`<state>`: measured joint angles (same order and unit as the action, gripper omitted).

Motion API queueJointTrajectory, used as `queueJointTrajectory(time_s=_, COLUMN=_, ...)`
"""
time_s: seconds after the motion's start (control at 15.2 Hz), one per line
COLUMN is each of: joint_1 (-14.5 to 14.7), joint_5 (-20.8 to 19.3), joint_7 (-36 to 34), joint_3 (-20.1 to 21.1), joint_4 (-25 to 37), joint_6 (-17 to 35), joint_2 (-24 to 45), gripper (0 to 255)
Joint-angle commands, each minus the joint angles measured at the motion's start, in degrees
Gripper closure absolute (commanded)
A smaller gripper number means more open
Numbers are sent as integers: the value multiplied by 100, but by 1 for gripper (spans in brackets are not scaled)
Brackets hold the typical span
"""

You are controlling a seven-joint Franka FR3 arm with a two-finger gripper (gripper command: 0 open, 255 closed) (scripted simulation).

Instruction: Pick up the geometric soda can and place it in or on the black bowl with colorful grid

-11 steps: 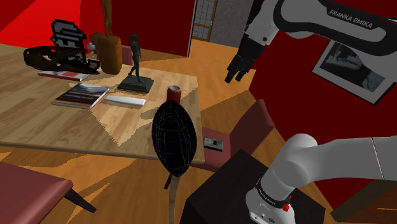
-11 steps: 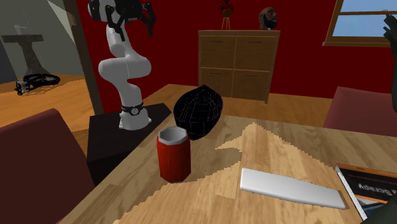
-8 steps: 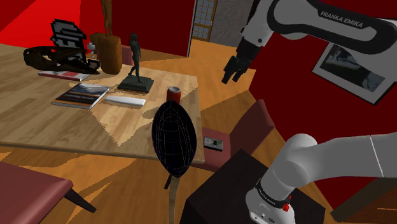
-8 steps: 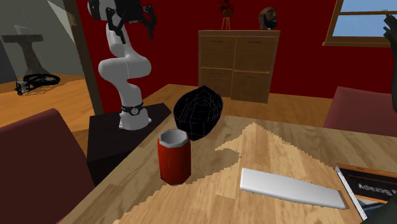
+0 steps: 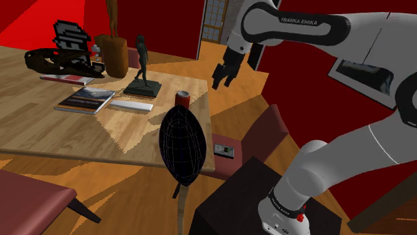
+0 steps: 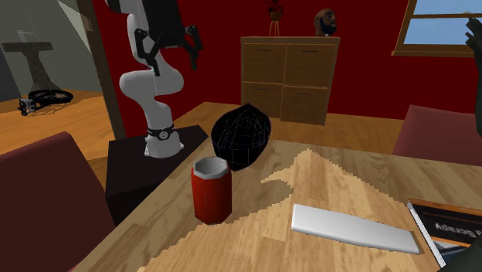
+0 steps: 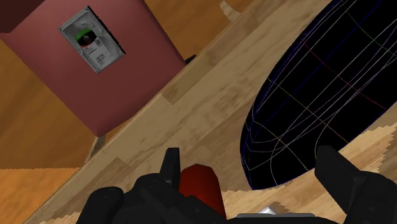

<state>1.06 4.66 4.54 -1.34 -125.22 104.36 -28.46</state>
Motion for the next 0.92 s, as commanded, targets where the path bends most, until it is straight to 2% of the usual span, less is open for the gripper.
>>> queueJointTrajectory(time_s=0.0, joint_1=4, joint_5=-35, joint_7=33, joint_3=4, joint_4=247, joint_6=141, joint_2=449, gripper=0)
queueJointTrajectory(time_s=0.46, joint_1=14, joint_5=-154, joint_7=111, joint_3=22, joint_4=1211, joint_6=541, joint_2=2036, gripper=0)
queueJointTrajectory(time_s=0.86, joint_1=22, joint_5=-272, joint_7=148, joint_3=30, joint_4=2337, joint_6=627, joint_2=3438, gripper=0)
